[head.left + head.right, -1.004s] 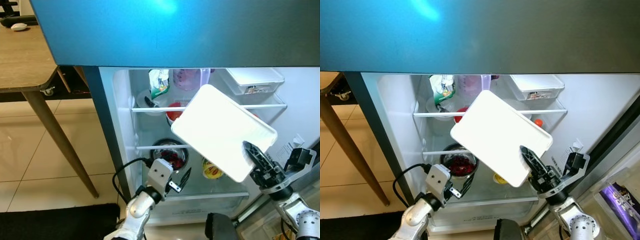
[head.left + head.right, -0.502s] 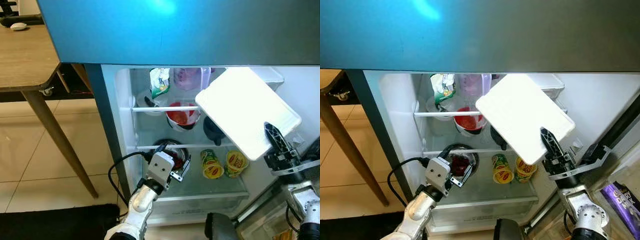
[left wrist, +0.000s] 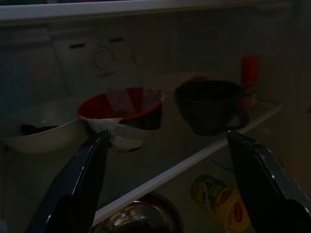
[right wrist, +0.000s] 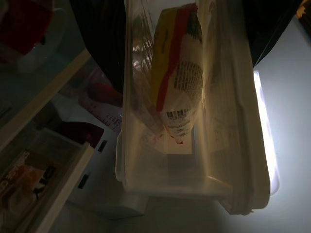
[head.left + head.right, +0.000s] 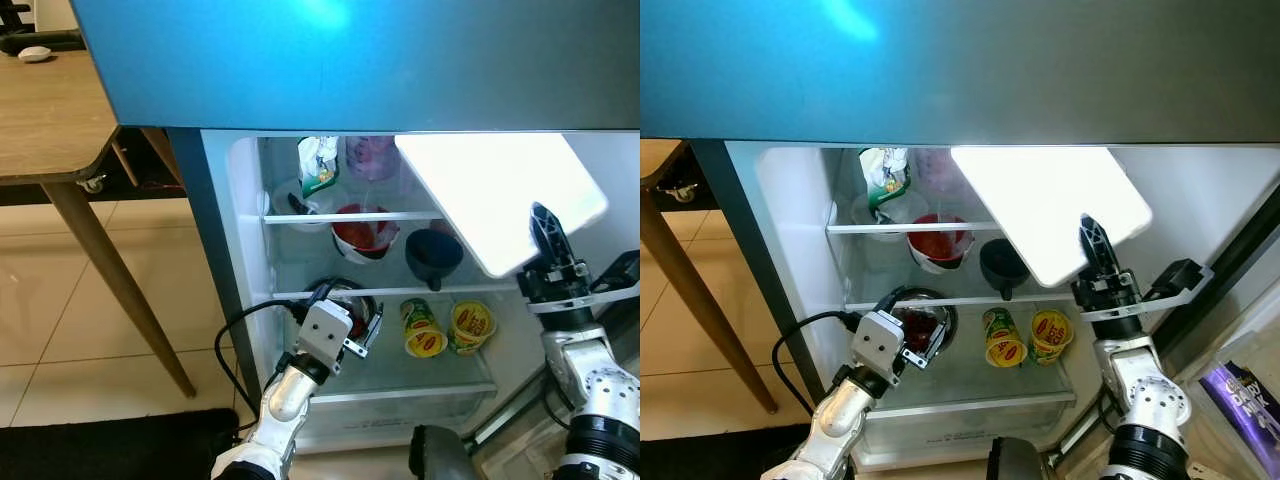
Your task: Restocking fridge
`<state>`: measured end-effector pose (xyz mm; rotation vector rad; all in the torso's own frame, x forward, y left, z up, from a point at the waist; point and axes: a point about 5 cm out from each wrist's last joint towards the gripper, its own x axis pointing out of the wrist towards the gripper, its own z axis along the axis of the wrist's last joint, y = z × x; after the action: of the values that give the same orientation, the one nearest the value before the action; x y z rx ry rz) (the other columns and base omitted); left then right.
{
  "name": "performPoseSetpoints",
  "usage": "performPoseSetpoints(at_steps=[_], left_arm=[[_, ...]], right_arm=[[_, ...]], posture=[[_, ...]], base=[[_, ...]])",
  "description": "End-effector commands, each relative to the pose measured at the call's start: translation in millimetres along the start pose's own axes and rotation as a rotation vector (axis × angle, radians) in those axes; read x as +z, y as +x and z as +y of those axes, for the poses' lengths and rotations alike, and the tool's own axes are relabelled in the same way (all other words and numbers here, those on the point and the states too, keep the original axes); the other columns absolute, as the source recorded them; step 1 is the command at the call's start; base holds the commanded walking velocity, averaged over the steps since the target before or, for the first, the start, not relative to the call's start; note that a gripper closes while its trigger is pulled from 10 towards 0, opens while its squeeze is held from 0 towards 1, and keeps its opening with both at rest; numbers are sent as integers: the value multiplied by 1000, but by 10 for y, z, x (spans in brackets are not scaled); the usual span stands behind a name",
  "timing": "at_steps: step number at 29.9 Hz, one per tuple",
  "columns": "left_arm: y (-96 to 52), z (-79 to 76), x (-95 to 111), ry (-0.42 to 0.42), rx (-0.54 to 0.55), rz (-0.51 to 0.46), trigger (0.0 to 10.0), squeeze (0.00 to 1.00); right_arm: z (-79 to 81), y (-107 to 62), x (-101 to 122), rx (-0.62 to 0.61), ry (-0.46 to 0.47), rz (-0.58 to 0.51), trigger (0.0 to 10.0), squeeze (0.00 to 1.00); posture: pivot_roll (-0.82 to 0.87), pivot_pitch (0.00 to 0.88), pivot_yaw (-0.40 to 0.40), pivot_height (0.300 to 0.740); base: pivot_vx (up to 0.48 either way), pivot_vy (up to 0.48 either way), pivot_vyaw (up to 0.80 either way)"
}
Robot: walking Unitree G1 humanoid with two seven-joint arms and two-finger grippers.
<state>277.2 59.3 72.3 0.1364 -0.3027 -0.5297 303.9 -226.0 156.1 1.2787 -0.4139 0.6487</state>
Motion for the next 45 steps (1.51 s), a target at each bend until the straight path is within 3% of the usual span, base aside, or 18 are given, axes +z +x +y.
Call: performPoseSetpoints(at_steps=[1,13,28,33,45], left_arm=[[25,-28,29,16,-18,-13,10000,0],[30,-81,31,16,-26,-12,10000,0],[33,-109,28,18,-32,-8,10000,0],[11,-132,6,19,-38,1,10000,0],[7,-153,-1,18,-40,4,10000,0]], right_arm=[[121,144,51,68,-18,-39,10000,0],[168,372,97,26,-43,-117,10000,0],[87,394,164,-91,-63,-192,10000,0],[-9,452,136,-191,-63,-226,10000,0],[-6,543,88,-223,-56,-232,10000,0]], posture=[[-103,0,-71,550],[-101,0,-72,550],[-104,0,-73,550],[-102,0,-80,550],[-102,0,-88,550]], base=[[0,0,0],[0,0,0],[0,0,0],[0,0,0],[0,0,0]])
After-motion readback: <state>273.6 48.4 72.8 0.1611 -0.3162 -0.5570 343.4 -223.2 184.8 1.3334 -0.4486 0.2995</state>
